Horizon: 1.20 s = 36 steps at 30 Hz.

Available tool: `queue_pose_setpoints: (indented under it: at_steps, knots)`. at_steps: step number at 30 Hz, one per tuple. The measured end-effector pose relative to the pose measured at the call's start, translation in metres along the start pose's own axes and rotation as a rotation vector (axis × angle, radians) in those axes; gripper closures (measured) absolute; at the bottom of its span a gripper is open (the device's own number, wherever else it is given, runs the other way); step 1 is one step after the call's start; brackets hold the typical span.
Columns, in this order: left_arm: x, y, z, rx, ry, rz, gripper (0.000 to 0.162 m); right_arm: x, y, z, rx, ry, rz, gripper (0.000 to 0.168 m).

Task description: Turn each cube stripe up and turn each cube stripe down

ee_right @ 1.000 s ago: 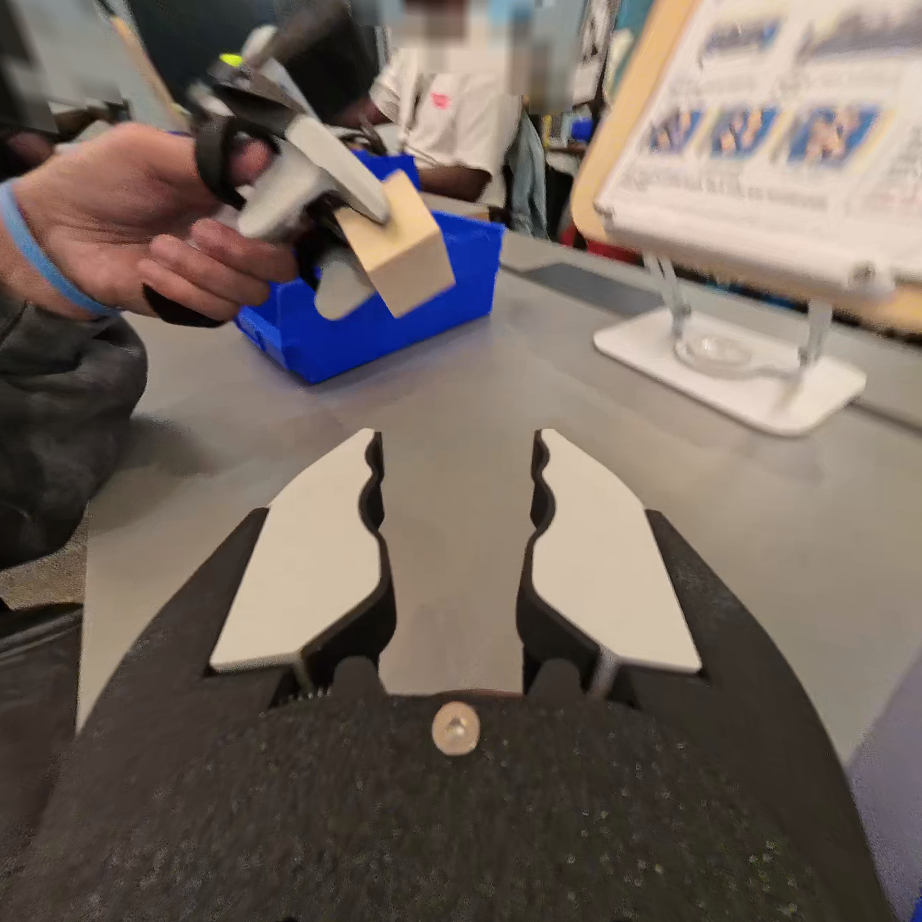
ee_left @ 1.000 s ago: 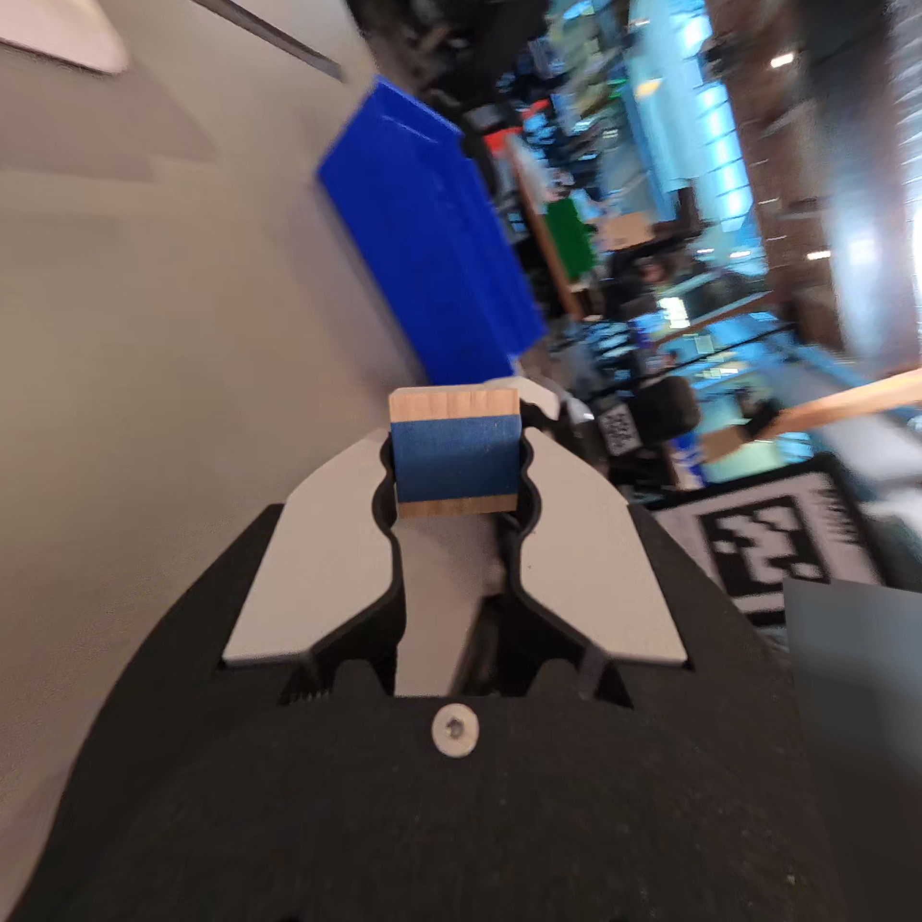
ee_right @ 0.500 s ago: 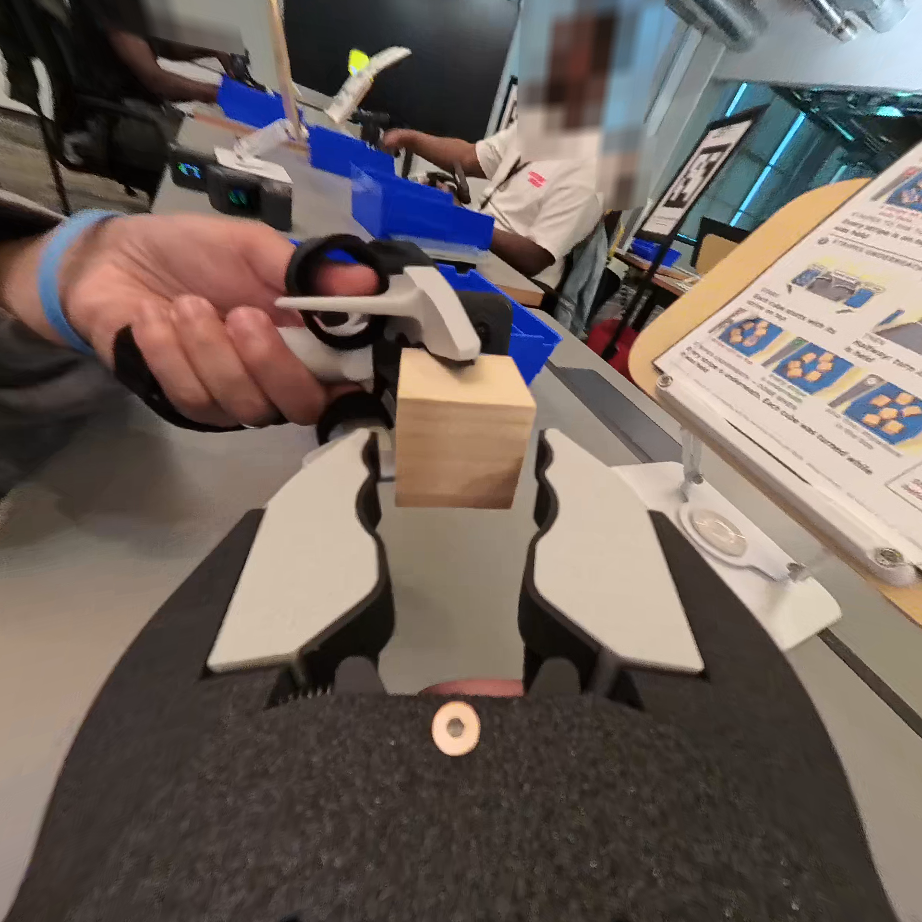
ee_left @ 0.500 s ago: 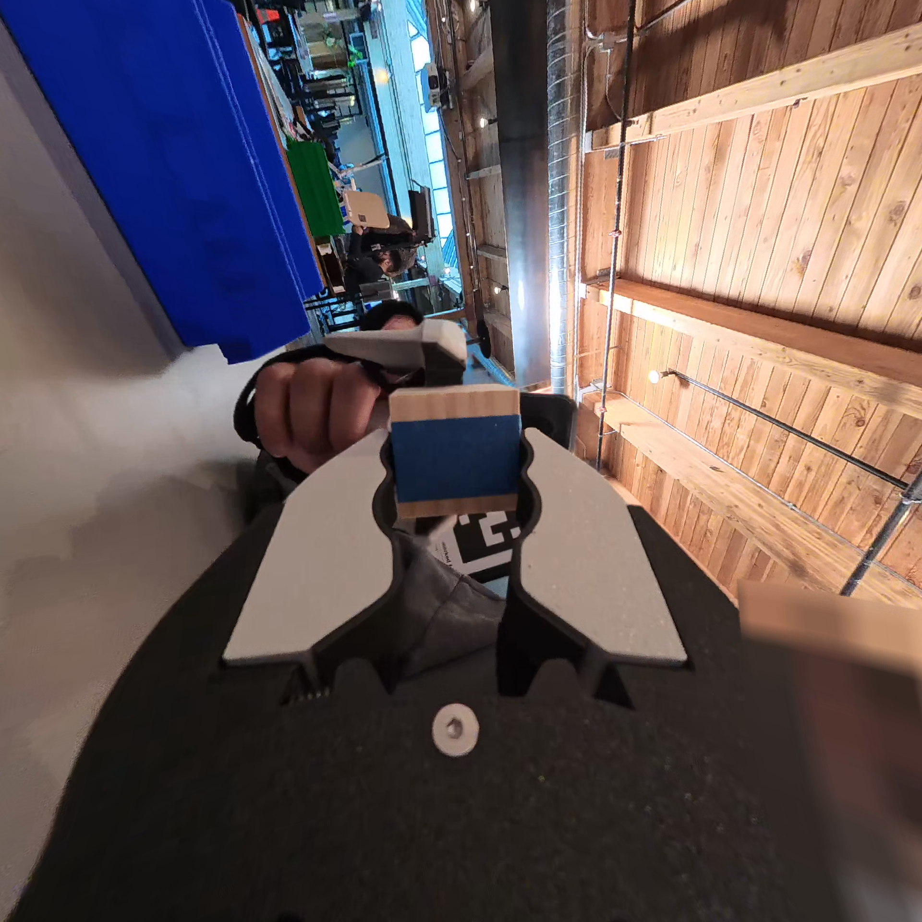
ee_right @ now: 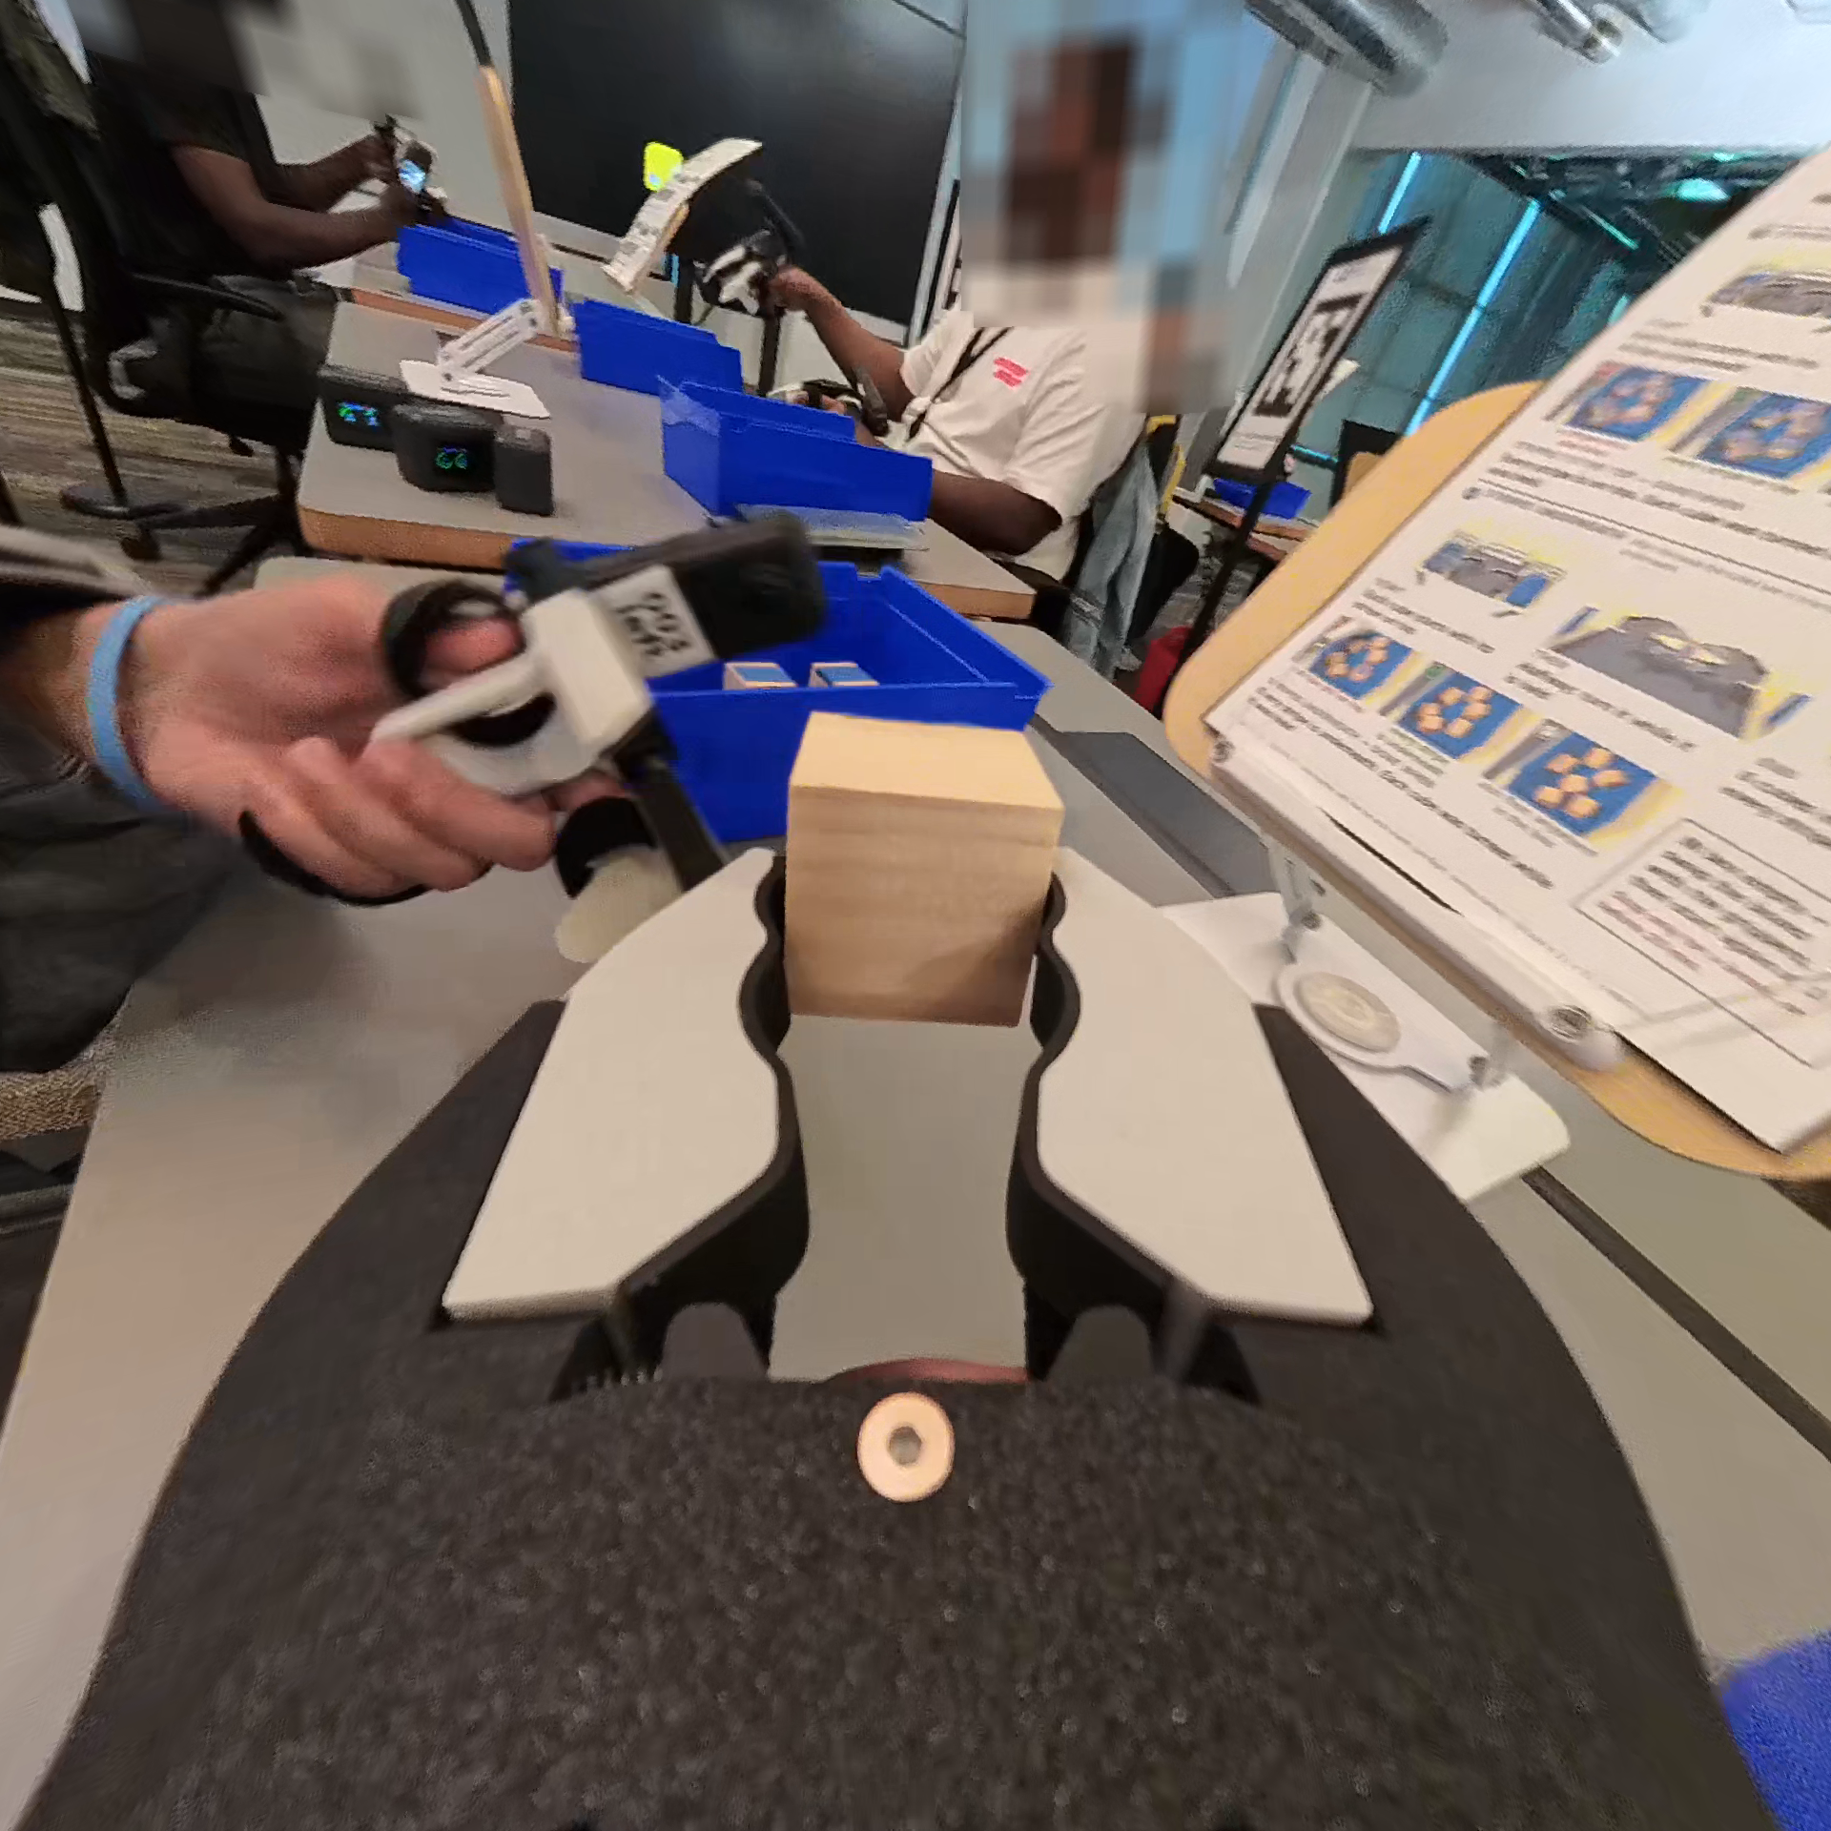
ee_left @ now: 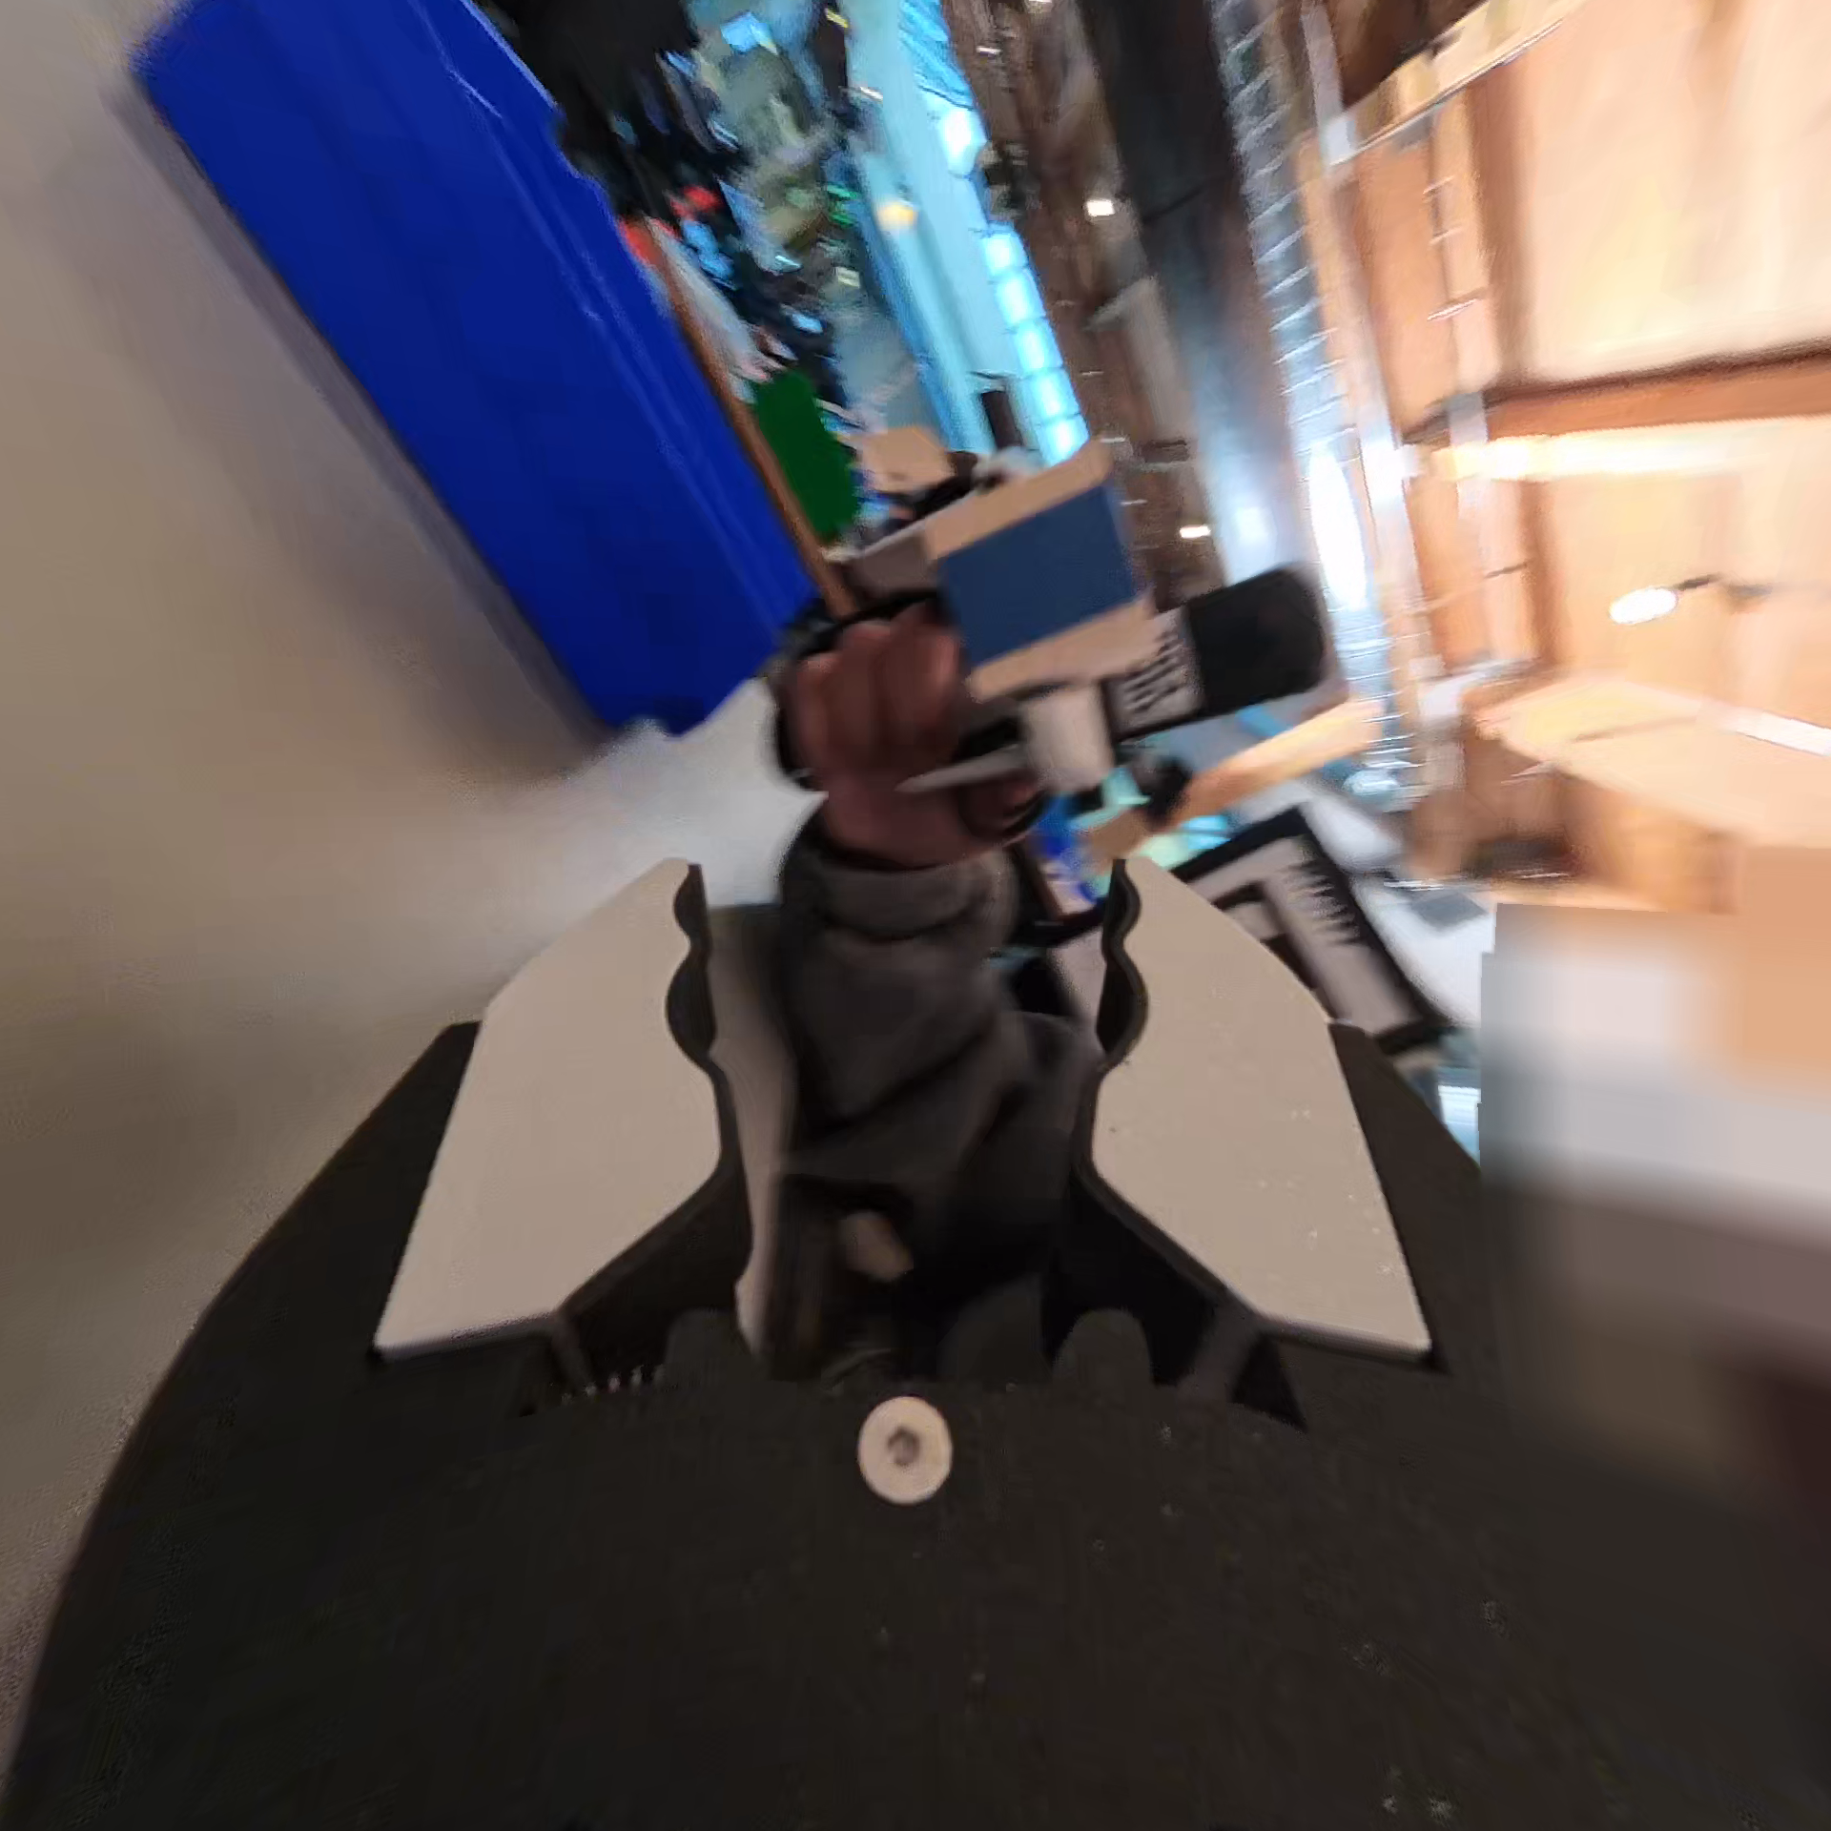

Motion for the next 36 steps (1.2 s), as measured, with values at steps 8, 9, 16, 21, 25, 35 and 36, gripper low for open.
queue_pose_setpoints:
  at_steps: [8,9,16,21,25,35,36]
  knots:
    - [-0.058,0.041,-0.038,0.49,-0.405,0.117,0.093,-0.011,0.043,0.037,-0.042,-0.182,-0.175,0.122]
    - [-0.058,0.04,-0.037,0.491,-0.408,0.11,0.093,-0.014,0.048,0.045,-0.063,-0.217,-0.194,0.123]
    - [-0.061,0.033,-0.029,0.608,-0.658,0.009,0.097,-0.023,0.139,0.15,-0.498,-0.433,-0.306,0.123]
    - [-0.061,0.032,-0.017,0.593,-0.695,0.003,0.097,-0.103,0.197,0.212,-0.758,-0.665,-0.717,0.122]
    - [-0.059,0.036,-0.02,0.578,-0.655,0.011,0.097,-0.17,0.207,0.228,-0.774,-0.839,-1.02,0.122]
    - [-0.062,0.038,-0.027,0.571,-0.624,-0.025,0.097,-0.232,0.207,0.238,-0.774,-0.966,-1.219,0.123]
    - [-0.063,0.037,-0.028,0.571,-0.621,-0.031,0.097,-0.235,0.207,0.239,-0.779,-0.965,-1.218,0.123]
Point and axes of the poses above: each gripper's, where its closed fingertips meet, y back along the fingers, x out of its top, z = x × y across the jaws, the point moved 2 cm from there along y, back along the fingers, and after that the axes turned 1 degree about -y, right-handed, at the moved point
